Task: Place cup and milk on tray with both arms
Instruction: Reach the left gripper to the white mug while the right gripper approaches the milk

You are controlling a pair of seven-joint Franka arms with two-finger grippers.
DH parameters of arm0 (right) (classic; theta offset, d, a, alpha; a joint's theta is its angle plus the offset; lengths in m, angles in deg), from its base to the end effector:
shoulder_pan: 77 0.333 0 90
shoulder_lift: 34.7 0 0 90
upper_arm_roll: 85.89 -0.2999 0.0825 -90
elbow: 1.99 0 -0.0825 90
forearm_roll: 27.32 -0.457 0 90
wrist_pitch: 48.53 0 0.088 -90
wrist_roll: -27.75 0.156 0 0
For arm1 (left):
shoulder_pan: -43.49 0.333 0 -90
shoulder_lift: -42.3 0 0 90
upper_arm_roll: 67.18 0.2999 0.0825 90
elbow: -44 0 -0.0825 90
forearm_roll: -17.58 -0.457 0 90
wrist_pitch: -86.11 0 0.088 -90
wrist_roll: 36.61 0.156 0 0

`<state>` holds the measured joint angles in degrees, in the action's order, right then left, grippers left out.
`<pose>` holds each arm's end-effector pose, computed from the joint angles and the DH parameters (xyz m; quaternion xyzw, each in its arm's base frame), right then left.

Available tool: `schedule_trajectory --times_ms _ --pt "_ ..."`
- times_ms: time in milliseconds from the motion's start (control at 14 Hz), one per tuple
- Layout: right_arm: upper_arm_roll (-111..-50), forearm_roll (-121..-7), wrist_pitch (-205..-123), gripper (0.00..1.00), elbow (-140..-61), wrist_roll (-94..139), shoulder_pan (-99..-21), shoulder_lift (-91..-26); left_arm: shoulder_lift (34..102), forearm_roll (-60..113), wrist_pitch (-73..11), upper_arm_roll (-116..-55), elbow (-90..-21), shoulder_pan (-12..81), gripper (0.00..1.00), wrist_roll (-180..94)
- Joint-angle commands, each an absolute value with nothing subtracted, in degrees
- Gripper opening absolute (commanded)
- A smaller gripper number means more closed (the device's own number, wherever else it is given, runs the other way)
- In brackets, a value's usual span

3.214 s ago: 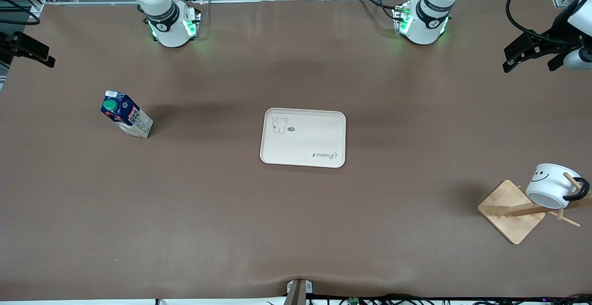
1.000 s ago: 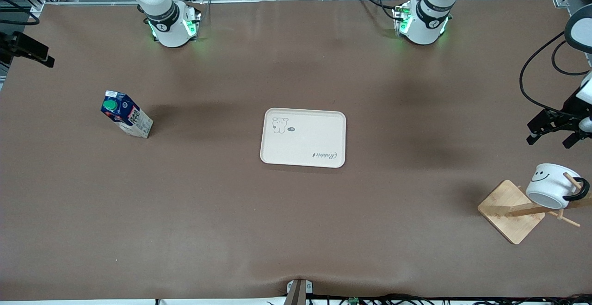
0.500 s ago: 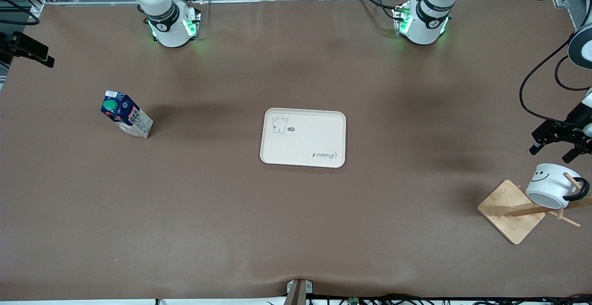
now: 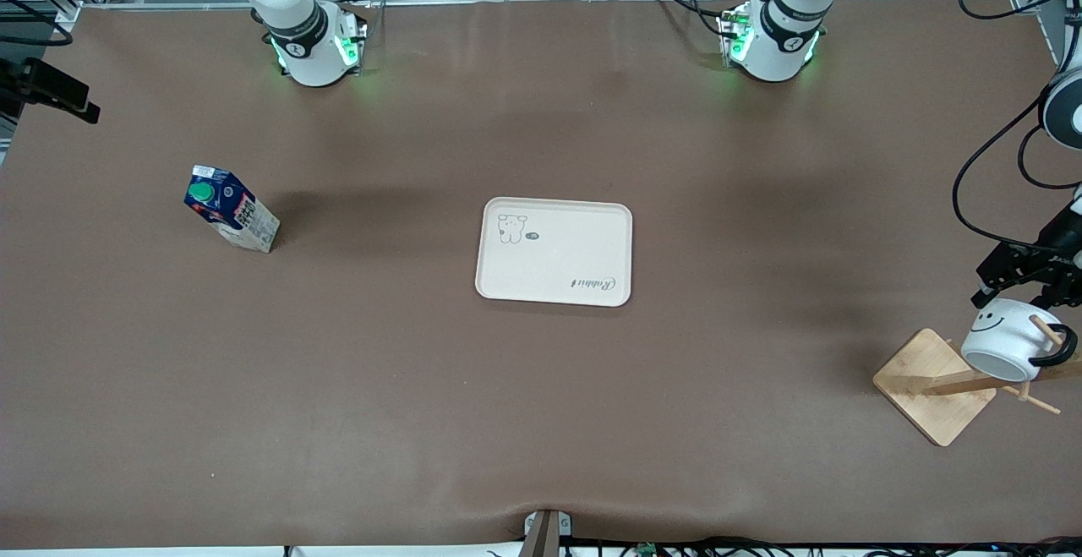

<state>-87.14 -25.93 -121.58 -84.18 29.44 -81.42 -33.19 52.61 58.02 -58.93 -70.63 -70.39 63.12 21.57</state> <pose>0.5776 -0.0361 0.6241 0.9967 -0.0451 -0.0667 0.0112 0.6720 0.1838 0.3090 0.9488 -0.1016 0.2822 0.0996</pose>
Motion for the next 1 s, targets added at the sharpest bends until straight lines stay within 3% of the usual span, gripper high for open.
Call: schedule_trajectory --times_ms 0,429,571,786,929 --pt "-87.30 -25.65 -122.09 1.00 -83.82 29.07 -81.22 -32.32 54.16 61.08 -59.17 -70.96 -68.50 63.35 0.69 24.82" --pt "-87.30 -25.56 -122.36 1.00 -83.64 29.15 -80.61 -34.08 54.87 61.97 -59.17 -71.23 -68.32 62.74 0.36 25.09" --pt "-87.30 -24.78 -121.92 1.00 -83.73 28.98 -78.77 -36.70 54.96 61.01 -58.91 -72.10 -68.06 62.65 0.31 25.18" --pt "-87.21 -24.51 -121.48 1.00 -84.16 29.15 -78.50 -40.12 54.87 60.74 -58.21 -72.63 -68.06 62.65 0.06 26.48" --pt "-87.03 -24.51 -121.56 1.00 -84.07 28.71 -79.37 -41.55 54.78 60.74 -58.11 -72.89 -68.06 62.65 0.00 27.63"
